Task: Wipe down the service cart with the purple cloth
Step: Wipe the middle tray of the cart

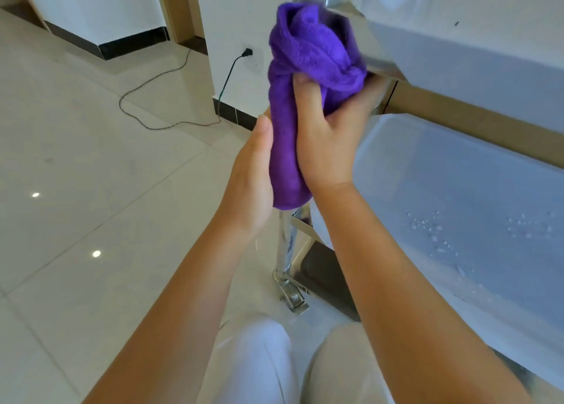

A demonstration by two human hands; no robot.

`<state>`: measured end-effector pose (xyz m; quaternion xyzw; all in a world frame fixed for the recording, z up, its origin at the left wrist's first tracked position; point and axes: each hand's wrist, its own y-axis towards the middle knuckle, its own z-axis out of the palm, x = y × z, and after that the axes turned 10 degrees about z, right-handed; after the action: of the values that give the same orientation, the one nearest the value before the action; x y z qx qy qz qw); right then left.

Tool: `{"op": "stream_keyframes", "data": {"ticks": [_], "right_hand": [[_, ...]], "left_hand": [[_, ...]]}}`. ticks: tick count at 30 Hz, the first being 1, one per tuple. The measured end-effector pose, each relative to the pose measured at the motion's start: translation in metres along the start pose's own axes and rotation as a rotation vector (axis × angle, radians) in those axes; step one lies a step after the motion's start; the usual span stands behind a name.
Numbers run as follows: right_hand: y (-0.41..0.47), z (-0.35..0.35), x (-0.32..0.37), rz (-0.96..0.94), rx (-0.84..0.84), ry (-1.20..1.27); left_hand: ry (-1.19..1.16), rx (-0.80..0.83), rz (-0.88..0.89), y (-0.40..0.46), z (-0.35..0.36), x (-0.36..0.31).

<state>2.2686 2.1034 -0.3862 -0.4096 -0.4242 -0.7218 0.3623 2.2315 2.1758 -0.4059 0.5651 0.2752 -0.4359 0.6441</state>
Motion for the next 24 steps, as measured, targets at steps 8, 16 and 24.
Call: {"op": "stream_keyframes", "data": {"ticks": [8, 16, 24], "right_hand": [[0.009, -0.002, 0.011, -0.089, 0.045, 0.036], [0.002, 0.003, 0.009, -0.027, -0.002, 0.077], [-0.002, 0.001, 0.003, -0.033, 0.031, 0.033]], "left_hand": [[0.101, -0.077, -0.006, -0.005, 0.000, -0.003], [0.621, -0.350, 0.402, -0.010, 0.000, -0.003], [0.488, -0.132, 0.465, 0.020, 0.021, -0.007]]}}
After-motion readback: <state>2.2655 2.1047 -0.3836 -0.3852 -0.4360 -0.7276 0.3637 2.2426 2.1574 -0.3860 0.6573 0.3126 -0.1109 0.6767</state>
